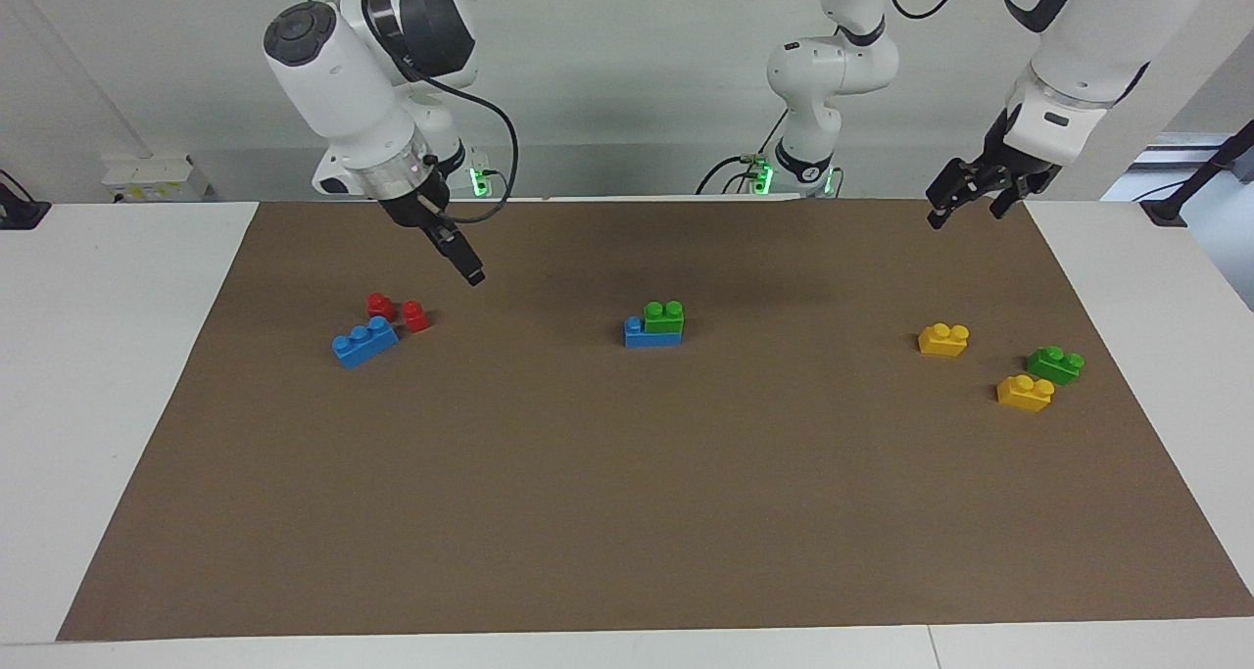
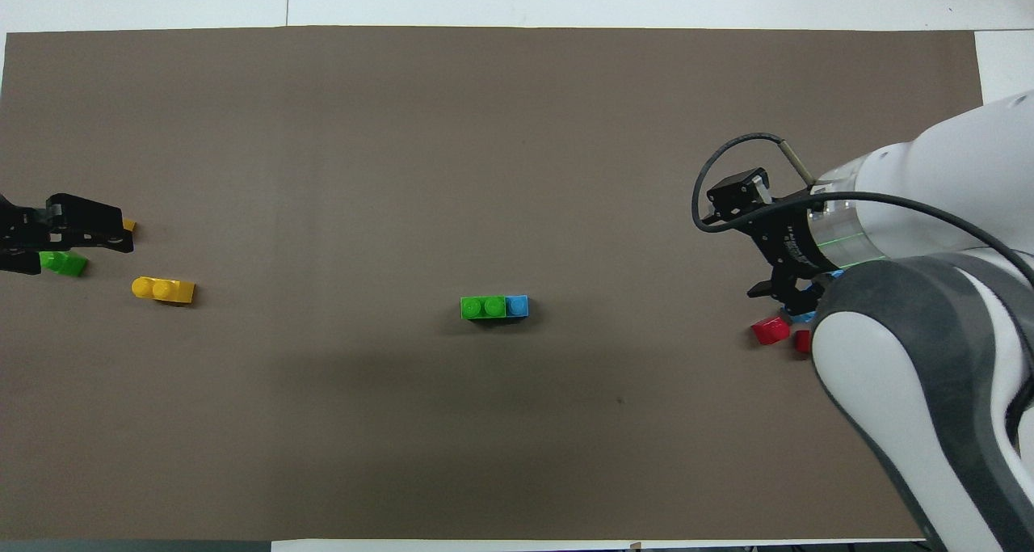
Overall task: Remove green block with left arm and hold with right
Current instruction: 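Move the right gripper toward the green-blue bricks while the left gripper follows, then grasp the green brick with the left gripper while the right gripper grasps blue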
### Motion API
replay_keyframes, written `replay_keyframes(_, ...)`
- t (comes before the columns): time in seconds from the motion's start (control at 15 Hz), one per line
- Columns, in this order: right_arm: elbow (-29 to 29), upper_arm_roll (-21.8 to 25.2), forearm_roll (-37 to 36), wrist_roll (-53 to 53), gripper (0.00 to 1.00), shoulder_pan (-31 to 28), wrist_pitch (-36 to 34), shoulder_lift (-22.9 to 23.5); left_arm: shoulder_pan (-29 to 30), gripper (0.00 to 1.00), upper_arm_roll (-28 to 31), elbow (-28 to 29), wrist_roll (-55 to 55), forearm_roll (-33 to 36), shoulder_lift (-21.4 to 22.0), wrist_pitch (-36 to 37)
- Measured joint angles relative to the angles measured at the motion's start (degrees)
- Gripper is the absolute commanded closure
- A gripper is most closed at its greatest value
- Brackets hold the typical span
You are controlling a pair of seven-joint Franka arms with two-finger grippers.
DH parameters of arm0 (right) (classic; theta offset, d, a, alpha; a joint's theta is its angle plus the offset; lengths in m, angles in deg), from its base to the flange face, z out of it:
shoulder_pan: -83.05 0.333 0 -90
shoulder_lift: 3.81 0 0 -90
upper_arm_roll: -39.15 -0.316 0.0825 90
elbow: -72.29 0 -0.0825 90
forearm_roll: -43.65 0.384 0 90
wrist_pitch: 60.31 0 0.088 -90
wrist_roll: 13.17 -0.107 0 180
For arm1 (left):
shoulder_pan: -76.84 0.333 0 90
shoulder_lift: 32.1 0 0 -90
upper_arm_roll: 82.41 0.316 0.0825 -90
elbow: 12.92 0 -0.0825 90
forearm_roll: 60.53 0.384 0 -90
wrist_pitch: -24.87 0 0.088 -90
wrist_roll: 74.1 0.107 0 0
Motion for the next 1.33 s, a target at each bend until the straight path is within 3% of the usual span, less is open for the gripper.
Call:
replay_keyframes(0.6, 7.31, -0.1, 9.15, -20.56, 0.03, 7.76, 13.34, 4.69, -9.95, 0.0, -0.92, 3.9, -45.26, -0.55, 0.45, -6.19)
replay_keyframes(0.93, 10.67, -0.09, 13.6, -23.28, 0.03, 11.02, 20.62, 7.32, -16.61, 0.0, -1.03, 7.5, -71.43, -0.61, 0.76, -11.89)
replay_keyframes(1.33, 13.92, -0.09, 14.81, -24.5, 0.03, 14.84, 27.81, 8.48, -23.51, 0.0, -1.12, 14.21, -91.51, -0.62, 0.92, -20.32)
